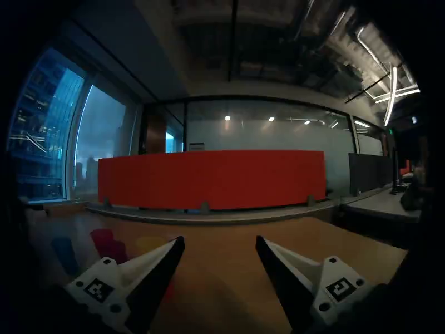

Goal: Pour water

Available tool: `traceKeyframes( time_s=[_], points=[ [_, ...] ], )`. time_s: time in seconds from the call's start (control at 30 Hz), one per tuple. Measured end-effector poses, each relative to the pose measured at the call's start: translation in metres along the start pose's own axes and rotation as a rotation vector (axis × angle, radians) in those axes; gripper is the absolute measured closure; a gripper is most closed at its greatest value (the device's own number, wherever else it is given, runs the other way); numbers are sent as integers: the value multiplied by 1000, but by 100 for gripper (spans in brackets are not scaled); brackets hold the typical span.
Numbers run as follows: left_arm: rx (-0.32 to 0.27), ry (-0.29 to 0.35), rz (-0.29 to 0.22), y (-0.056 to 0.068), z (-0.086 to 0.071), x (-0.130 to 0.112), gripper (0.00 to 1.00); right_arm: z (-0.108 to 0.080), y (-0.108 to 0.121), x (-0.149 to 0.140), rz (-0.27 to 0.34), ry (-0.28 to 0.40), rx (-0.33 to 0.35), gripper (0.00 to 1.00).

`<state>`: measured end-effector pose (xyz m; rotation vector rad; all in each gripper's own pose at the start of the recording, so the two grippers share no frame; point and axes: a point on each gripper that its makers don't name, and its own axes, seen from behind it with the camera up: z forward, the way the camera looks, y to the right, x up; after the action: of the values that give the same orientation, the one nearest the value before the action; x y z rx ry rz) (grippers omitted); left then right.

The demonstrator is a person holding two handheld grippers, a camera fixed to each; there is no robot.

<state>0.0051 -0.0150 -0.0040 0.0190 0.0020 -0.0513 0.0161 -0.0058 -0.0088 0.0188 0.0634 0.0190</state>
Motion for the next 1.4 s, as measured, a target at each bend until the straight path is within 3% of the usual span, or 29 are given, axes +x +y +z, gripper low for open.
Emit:
traceKeyframes(
  time_s=[0.77, 1.4],
  points=[
    [0, 0, 1, 0, 0, 1, 0, 7, 2, -20, -22, -49, -13, 1],
    [0, 0, 0, 0, 0, 0, 0, 5, 1, -20, -23, -58, -13, 1]
  ],
)
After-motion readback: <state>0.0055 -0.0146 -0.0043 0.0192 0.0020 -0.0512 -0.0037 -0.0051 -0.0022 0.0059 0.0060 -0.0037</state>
